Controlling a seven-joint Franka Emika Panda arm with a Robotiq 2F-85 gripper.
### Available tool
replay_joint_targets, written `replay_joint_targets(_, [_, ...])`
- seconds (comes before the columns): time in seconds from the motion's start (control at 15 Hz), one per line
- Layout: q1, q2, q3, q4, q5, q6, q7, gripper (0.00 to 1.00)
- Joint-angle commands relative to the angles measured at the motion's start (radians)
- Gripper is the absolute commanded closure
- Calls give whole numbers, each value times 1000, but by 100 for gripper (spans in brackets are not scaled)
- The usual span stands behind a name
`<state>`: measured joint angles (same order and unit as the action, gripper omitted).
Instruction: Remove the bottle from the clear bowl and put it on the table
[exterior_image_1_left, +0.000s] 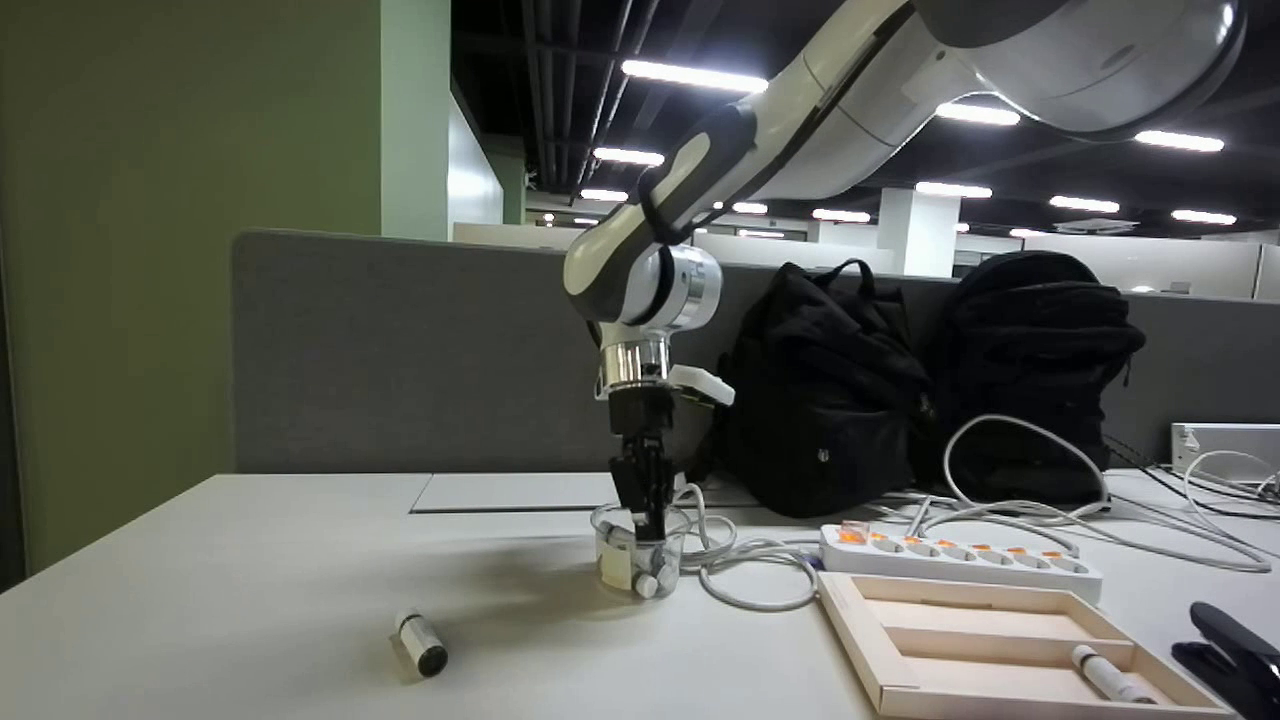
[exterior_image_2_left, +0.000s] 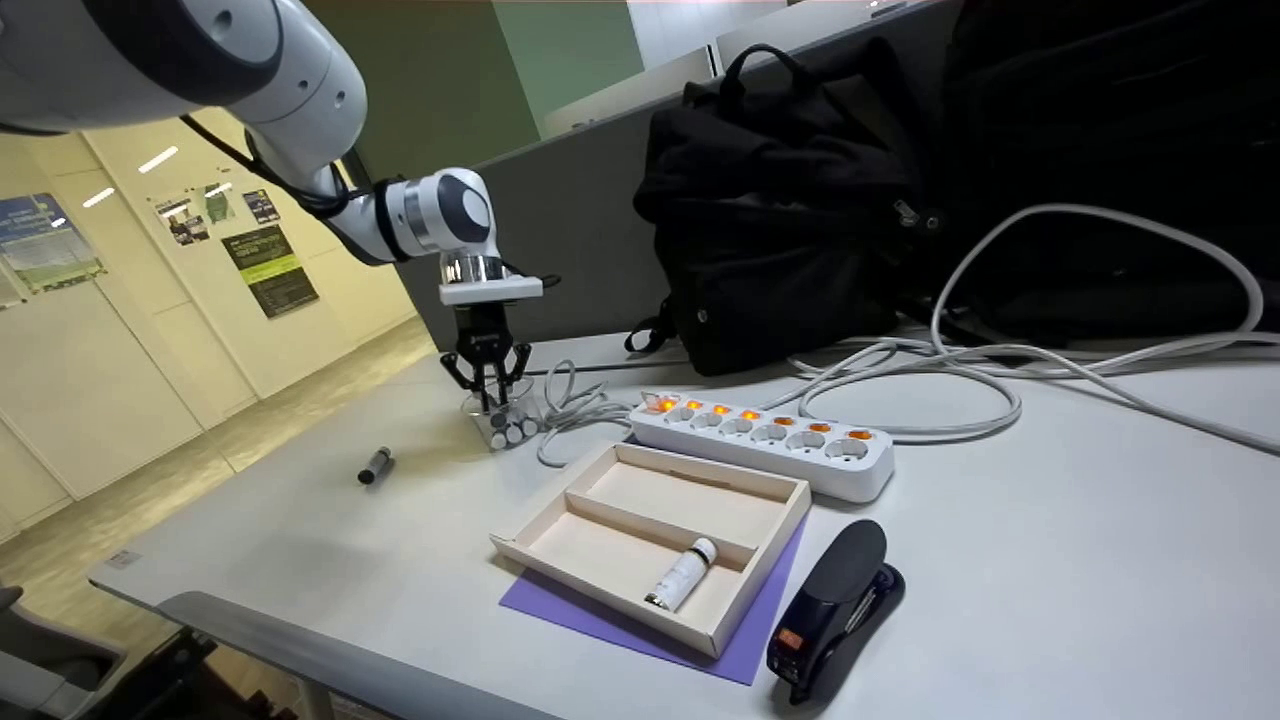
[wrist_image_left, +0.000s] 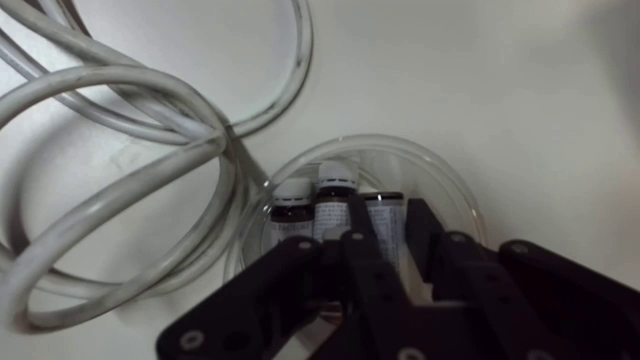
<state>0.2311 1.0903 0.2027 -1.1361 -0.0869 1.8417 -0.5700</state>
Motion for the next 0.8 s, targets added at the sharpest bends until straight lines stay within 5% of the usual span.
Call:
replay_joint_targets(0.0, [-27, -92, 13, -26, 45, -18, 33, 94])
replay_joint_targets(0.4, [-94, -249, 42, -125, 170, -54, 27, 94])
replay_joint_targets(0.73, [-79, -202, 72, -55, 164, -226, -85, 94])
